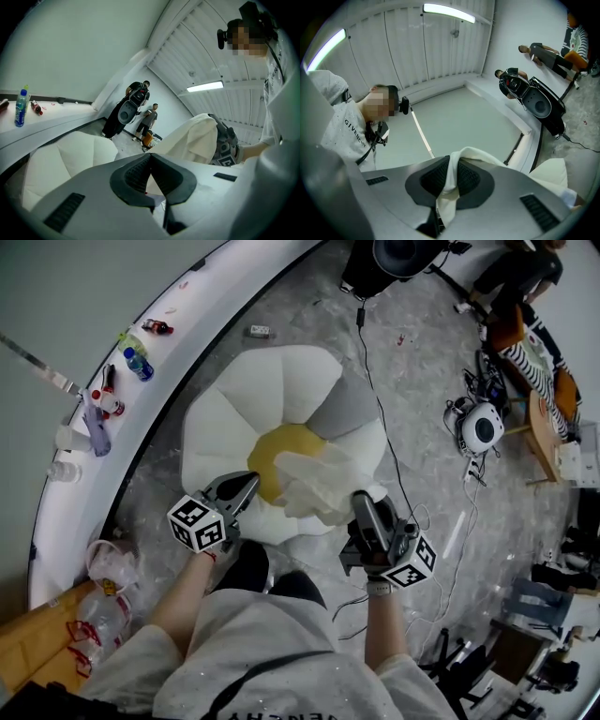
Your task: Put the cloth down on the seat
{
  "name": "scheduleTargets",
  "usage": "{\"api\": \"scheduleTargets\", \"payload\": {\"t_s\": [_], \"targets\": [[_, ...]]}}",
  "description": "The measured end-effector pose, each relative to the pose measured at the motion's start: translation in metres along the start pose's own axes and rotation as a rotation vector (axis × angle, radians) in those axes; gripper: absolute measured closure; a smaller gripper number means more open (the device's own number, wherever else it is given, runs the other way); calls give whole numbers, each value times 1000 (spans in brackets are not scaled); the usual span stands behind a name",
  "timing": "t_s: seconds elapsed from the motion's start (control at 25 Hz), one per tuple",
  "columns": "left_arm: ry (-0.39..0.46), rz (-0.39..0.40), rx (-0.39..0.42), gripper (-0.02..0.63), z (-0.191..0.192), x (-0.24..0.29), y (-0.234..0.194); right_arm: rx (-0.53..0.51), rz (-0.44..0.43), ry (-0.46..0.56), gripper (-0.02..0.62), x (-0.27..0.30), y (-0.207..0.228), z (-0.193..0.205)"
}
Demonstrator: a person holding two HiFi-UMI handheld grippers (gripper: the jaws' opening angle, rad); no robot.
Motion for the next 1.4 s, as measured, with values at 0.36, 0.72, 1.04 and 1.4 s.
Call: {"api": "scheduleTargets", "payload": {"t_s": [0.36,0.72,1.04,1.4], "targets": [[30,-43,-24,592,-1,-8,-28,17,-41,-21,558,36,20,5],[15,-76,-91,592,40,19,-55,127,44,-69,558,36,104,64],[33,-86,-93,592,59,80,-91,202,91,-82,558,25,180,109],[38,-105,-132,592,89,111,-115,242,105,-134,558,14,234,157]]}}
Point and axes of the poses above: the fingertips, and each gripper's own axes: x forward along the fingers, y to its right, z out of its underside, the point moved 2 cm from there along -x, backward along the fingers, and after that the axes turned 10 degrees about -y, right-handed, at the moved point
